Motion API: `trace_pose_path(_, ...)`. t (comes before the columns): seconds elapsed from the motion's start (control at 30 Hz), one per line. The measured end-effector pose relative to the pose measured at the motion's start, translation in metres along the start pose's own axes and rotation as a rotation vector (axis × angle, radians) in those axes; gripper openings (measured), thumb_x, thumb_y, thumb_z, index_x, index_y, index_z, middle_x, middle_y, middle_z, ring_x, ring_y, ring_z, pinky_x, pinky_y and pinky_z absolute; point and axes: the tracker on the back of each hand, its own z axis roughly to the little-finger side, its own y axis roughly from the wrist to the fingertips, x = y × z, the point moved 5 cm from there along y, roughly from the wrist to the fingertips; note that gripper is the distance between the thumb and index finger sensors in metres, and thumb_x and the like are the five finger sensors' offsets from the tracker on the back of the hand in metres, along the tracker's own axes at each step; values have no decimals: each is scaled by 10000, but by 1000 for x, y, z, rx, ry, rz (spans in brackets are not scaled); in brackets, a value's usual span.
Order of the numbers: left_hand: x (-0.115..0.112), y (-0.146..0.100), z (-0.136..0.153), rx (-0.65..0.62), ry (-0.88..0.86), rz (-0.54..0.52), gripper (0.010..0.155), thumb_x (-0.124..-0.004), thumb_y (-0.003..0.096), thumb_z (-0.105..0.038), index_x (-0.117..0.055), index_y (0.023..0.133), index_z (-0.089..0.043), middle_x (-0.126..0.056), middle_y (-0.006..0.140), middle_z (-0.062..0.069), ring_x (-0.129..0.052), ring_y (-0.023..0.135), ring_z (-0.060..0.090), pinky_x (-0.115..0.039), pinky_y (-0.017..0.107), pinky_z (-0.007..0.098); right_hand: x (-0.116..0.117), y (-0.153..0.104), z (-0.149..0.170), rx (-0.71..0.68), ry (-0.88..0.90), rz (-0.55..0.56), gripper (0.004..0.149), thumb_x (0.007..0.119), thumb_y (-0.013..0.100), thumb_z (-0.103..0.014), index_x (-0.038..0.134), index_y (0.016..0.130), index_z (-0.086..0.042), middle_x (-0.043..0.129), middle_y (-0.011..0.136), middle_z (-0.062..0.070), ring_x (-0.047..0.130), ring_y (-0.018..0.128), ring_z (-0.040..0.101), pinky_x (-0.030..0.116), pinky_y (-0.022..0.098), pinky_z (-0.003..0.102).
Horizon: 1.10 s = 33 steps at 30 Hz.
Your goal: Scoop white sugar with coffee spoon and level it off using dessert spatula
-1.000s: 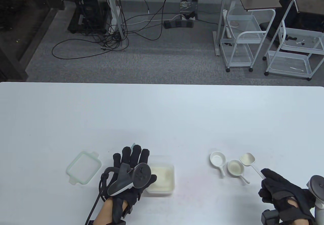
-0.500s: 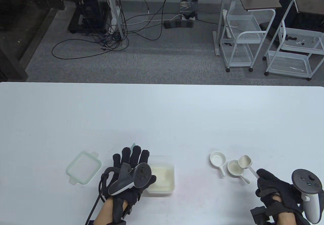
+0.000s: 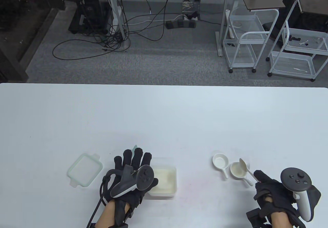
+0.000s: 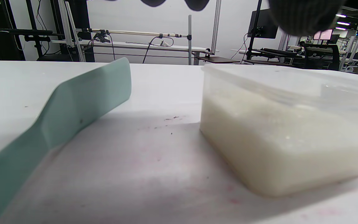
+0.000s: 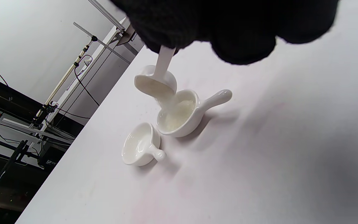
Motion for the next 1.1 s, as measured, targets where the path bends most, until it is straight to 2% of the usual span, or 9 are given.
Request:
trace_pose_path(0.47,-2,0,-1,0,7,6,958,-648,424,-672,-285,1166,-186,-234,1221,247,-352,1057,619,-325,690,793,-1,-4,-14,-35,-166,88,475,833,434,-30,804,892,-153,722,776,293,814,607,420,710,503,613)
trace_pose_path(0.63,-2,1,-1,1,7,8,959,-650,424,-671,-282,1166,-187,-230,1221,245,-347,1056,621,-323,689,793,-2,-6,-13,-24,-142,100,475,830,436,-35,798,897,-148,722,777,288,814,608,416,709,506,611)
trace_pose_path(0.73,-2,1,-1,1,6,8,976,-648,425,-671,-252,1163,-171,-228,1221,244,-346,1057,620,-323,690,792,-5,-8,-13,-40,-81,123,498,783,465,-78,703,957,-78,730,768,278,828,591,393,728,487,592)
trace_pose_path(0.8,-1,0,-1,-1,-5,2,984,-648,426,-670,-237,1162,-163,-230,1222,238,-346,1057,620,-322,691,792,-5,-9,-14,-67,40,100,518,730,485,-111,624,987,-34,738,749,265,838,564,367,741,468,573)
trace_pose_path(0.93,-1,1,0,-6,-16,-6,982,-646,426,-670,-238,1161,-162,-238,1222,240,-350,1057,618,-327,691,790,5,-14,-32,-219,307,-22,517,702,493,-124,604,985,0,747,727,261,842,540,357,746,449,566)
trace_pose_path(1.1,-1,1,0,-9,-20,-5,981,-643,424,-672,-241,1161,-164,-238,1223,236,-353,1058,616,-332,694,787,24,-28,-68,-404,312,-95,513,714,491,-120,621,985,-20,744,738,260,838,560,364,743,463,572)
